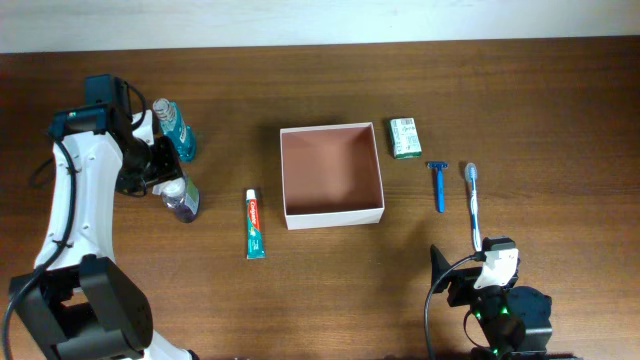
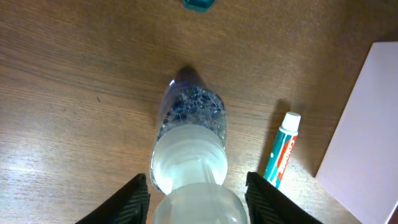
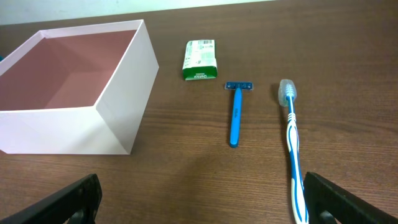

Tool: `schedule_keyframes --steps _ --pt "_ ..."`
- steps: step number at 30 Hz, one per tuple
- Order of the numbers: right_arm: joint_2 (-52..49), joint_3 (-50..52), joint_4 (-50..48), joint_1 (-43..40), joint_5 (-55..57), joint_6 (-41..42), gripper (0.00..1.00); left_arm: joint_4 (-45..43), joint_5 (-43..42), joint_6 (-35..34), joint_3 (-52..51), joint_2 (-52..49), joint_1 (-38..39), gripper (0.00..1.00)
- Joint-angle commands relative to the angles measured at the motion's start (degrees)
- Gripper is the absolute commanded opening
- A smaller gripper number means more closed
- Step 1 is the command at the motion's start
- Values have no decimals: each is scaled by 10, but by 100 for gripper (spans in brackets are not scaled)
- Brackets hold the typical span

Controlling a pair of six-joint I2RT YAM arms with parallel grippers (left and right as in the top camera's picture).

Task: Pack container
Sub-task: 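Lower the left gripper and close it around the pump bottle neck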

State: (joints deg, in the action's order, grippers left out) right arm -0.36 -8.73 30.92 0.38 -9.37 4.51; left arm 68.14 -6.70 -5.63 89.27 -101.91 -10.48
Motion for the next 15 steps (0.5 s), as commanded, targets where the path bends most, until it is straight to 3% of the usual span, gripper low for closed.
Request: schedule_keyframes --steps 1,6,10,15 --pt "2 3 2 3 -5 4 99 5 -10 1 14 -2 0 53" --pt "2 3 2 3 -5 4 99 7 -10 1 14 -2 0 52" --pt "2 3 2 3 -5 4 99 12 -10 1 14 -2 0 39" --pt "2 3 2 3 -5 4 99 20 -10 1 14 -2 0 39"
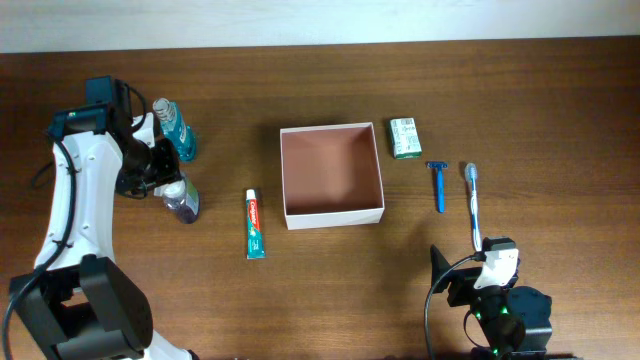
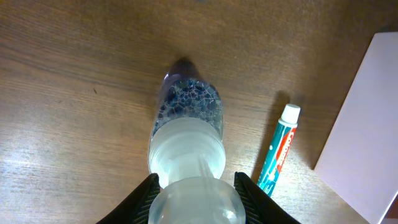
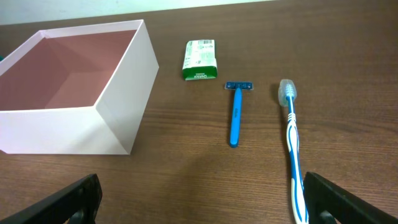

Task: Pack container
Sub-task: 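Lower the left gripper and close it around the pump bottle neck, then lift the pump bottle and carry it right over the pink box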

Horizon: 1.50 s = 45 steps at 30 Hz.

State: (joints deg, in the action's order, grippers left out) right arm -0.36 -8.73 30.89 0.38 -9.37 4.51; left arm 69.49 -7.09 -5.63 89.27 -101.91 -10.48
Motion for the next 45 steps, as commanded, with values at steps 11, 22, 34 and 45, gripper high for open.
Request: schedule_keyframes --steps 11,22,34,45 --pt "2 3 3 3 -5 4 99 17 -7 1 14 -2 0 36" --pt "2 3 3 3 -5 4 99 15 -7 1 14 -2 0 13" --pt "2 3 3 3 -5 4 99 -2 -44 1 16 -2 0 12" --pt "2 3 3 3 -5 4 99 -8 -72 1 17 -2 0 9"
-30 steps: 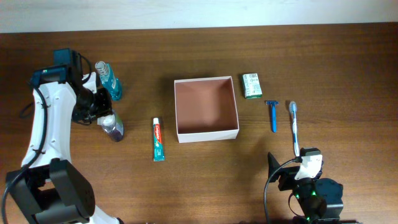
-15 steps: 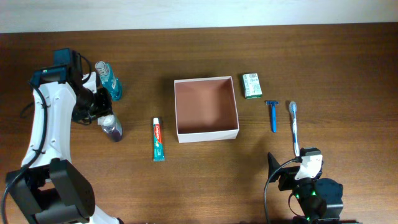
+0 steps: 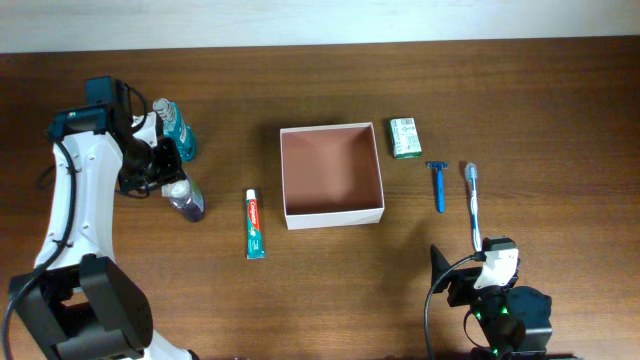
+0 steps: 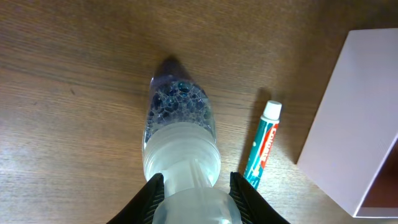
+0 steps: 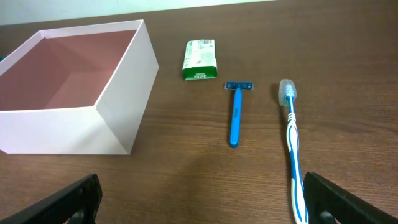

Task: Pack container
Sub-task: 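Lift the pump bottle and carry it right over the pink box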

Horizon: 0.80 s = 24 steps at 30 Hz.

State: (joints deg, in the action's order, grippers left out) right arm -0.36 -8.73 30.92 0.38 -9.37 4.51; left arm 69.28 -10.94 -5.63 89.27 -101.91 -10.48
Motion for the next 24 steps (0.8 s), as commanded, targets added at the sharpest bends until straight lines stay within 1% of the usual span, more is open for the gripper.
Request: schedule_keyframes --steps 1,4,6,7,15,20,24 --pt "2 3 2 3 -5 4 98 -7 -35 1 18 -2 0 9" --pt "2 3 2 3 -5 4 99 -8 -44 1 24 -2 0 7" --pt "2 3 2 3 -5 4 99 -7 -50 1 32 -2 0 1" --pt "2 3 2 3 -5 4 99 -7 -53 1 37 -2 0 1" --pt "2 3 2 3 -5 4 99 0 -83 1 80 -1 0 1" --pt "2 3 2 3 -5 4 99 0 -127 1 104 -1 2 1" --pt "2 3 2 3 -5 4 99 0 -129 1 129 -1 18 1"
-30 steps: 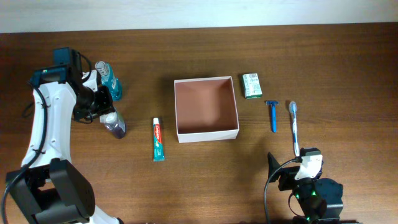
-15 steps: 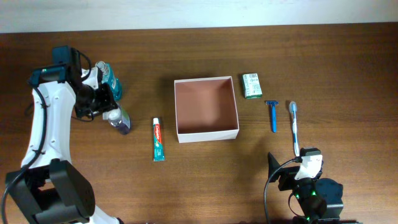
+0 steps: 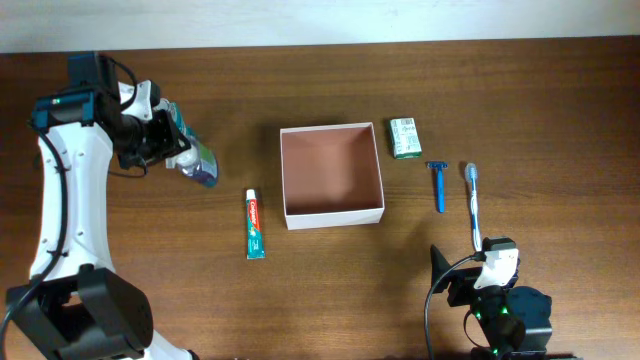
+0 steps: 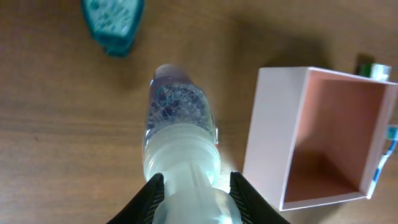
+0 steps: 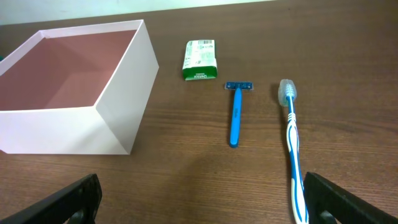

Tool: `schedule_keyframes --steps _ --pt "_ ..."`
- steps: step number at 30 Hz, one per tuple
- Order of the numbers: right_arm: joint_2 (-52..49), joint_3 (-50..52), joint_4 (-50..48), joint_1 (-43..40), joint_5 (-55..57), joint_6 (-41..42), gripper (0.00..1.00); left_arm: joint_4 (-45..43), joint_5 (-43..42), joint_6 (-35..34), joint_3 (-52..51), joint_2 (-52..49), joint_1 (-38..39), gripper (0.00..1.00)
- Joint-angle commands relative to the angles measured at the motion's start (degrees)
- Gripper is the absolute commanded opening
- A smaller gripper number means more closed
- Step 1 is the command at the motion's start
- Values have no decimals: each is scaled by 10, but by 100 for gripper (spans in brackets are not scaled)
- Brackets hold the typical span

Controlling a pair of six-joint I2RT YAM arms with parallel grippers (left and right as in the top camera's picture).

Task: Pack container
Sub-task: 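Lift the pump bottle and carry it right over the pink box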

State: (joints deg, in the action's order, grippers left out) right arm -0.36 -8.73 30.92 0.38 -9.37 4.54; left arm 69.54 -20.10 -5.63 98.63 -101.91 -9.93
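Note:
My left gripper [image 3: 165, 150] is shut on a clear bottle with a purple bottom [image 3: 197, 165], held in the air left of the open white box [image 3: 333, 214]. In the left wrist view the bottle [image 4: 180, 124] hangs over the wood, with the box [image 4: 273, 134] to its right and a teal bottle [image 4: 112, 18] on the table at upper left. A toothpaste tube [image 3: 254, 224] lies left of the box. A green packet [image 3: 404, 137], a blue razor [image 3: 438, 185] and a toothbrush [image 3: 473, 205] lie right of it. My right gripper [image 5: 199, 205] rests open at the near edge.
The teal bottle [image 3: 176, 122] stands behind my left gripper at the far left, mostly hidden in the overhead view. The box wall [image 5: 118, 118] rises left of the razor [image 5: 236, 115] and toothbrush [image 5: 292, 146] in the right wrist view.
My left gripper has risen and shifted toward the back with the clear bottle, which is now off the table. The box interior now shows in the left wrist view. The right arm is unchanged.
First my left gripper stood open around the clear bottle standing beside the toothpaste. Half a second later its fingers had shut on the bottle. It still stood on the table after that, and now hangs in the air nearer the box.

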Motion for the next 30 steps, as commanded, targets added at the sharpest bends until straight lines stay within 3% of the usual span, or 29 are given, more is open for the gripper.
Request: schedule_keyframes --steps 1,19,30 --pt "2 3 2 3 -5 4 99 -3 -37 1 43 -1 19 1" --pt "2 3 2 3 -5 4 99 -23 -37 1 151 -1 118 1" --pt "2 3 2 3 -5 4 99 -43 -37 -8 160 0 189 1"
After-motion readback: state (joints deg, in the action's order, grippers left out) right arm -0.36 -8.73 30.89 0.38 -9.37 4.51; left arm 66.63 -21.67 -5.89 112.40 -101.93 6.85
